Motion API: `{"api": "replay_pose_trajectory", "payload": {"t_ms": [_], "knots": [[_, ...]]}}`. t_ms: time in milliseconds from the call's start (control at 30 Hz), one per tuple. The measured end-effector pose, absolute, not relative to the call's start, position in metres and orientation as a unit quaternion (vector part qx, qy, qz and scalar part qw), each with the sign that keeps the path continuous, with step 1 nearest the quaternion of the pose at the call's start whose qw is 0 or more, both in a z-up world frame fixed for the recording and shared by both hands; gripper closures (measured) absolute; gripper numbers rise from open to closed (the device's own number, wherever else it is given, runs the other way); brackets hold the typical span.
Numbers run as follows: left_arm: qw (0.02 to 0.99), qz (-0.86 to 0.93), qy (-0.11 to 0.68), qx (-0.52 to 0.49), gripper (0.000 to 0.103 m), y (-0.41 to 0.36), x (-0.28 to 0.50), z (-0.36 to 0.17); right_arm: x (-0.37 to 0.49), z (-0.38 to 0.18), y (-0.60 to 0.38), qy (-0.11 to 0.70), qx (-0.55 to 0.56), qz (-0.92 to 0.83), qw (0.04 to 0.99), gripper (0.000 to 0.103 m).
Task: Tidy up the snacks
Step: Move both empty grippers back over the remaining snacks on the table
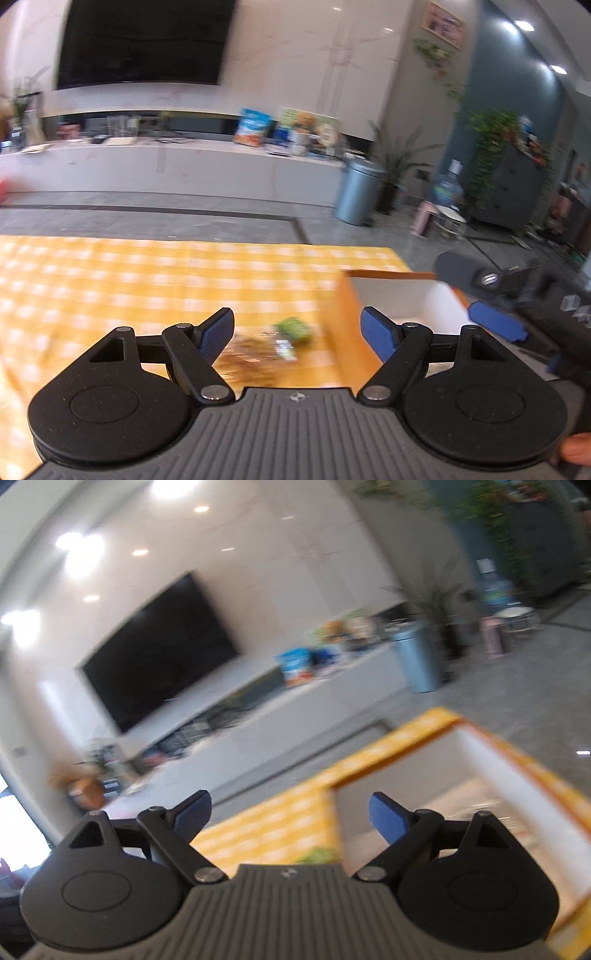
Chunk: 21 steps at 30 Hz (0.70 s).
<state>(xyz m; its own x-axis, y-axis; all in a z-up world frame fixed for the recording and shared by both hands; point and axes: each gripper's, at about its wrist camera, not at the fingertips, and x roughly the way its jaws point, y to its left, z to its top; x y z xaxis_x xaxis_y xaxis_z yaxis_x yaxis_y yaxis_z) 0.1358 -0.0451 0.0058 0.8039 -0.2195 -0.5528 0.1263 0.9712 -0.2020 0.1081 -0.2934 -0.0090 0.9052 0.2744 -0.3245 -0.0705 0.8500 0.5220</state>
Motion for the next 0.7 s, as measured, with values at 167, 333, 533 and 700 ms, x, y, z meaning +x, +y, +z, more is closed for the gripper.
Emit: {"api": "replay_pose_trajectory", "payload": {"t_ms": [167,333,533,700], "knots": [[0.943,-0.034,0.316,-0.098,0.012,-0.002,0.132,-0.006,0.109,-0.003,-0.244,0.199,0.230,0.158,0.939,0.010],[0.937,-0.003,0.330,-0.116,0.012,0.031,0.131,-0.027,0.122,-0.022,-0.192,0.234,0.196,0.171,0.937,0.010],[0.927,0.013,0.354,-0.122,0.012,0.062,0.137,-0.059,0.141,-0.058,-0.153,0.287,0.155,0.159,0.932,0.010],[0.924,0.017,0.369,-0.103,0.012,0.075,0.143,-0.082,0.159,-0.084,-0.145,0.314,0.135,0.132,0.931,0.010]]}}
